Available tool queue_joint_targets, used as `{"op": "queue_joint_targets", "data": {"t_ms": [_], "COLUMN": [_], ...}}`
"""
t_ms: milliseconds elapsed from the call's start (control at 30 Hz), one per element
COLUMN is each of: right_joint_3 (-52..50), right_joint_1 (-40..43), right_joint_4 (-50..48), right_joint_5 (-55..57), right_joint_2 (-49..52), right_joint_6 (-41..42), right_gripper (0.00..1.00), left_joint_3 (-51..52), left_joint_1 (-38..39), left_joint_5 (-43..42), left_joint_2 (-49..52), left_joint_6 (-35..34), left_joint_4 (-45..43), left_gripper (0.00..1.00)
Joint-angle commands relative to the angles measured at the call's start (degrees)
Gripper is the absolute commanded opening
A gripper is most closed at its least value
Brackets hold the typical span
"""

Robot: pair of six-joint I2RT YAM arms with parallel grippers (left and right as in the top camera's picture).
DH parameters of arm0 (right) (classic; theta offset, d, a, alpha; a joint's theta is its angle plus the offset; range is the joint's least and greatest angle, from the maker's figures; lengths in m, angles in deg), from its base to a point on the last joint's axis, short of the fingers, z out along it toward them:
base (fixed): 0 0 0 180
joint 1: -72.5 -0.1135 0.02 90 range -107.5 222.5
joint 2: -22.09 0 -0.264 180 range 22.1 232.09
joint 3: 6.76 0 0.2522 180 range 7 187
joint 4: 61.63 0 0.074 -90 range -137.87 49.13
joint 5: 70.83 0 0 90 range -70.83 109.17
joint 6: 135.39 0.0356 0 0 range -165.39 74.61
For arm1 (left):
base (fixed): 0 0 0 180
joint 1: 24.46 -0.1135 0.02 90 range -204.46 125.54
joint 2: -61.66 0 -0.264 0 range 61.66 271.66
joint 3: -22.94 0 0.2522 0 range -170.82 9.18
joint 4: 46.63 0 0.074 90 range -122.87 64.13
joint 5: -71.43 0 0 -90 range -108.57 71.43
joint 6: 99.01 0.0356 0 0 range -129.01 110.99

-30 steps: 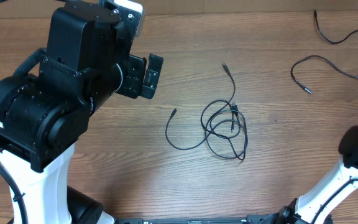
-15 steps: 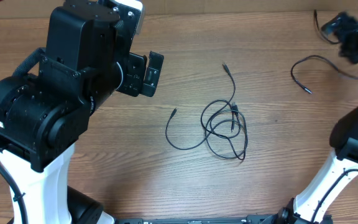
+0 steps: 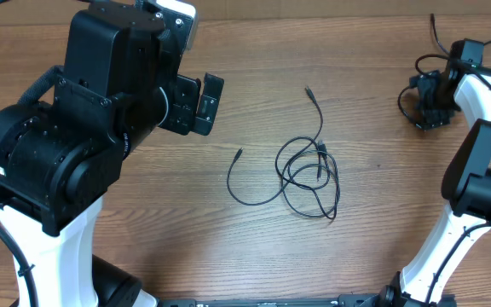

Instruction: Untangle cables

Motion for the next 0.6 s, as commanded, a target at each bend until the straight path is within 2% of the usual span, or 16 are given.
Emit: {"op": "queue_joint_targets", "data": {"t_ms": [0,167,567], "right_joint_3": [0.26,0.28,0.28], "right_joint_1": [0.17,0.17,0.17], "right_joint_4": [-3.56,-11.85,-17.00], "right_joint_5": [0.17,-2.01,0.70], "right_joint_2": [-0.35,-0.35,3.50], "right_joint_6": [13.79,16.28,16.17], "right_gripper": [0.94,0.91,0.90], "left_joint_3": [-0.11,-0.11,-0.11], "left_joint_1": [0.48,0.48,0.48], "left_joint_5": [0.74,0.76,0.76], "left_joint_2": [-0.17,-0.17,-0.17], "left_joint_6": [0.46,1.16,1.53], "left_joint_4": [0.13,0.13,0.11], "left_gripper": [1.00,1.00,1.00]}}
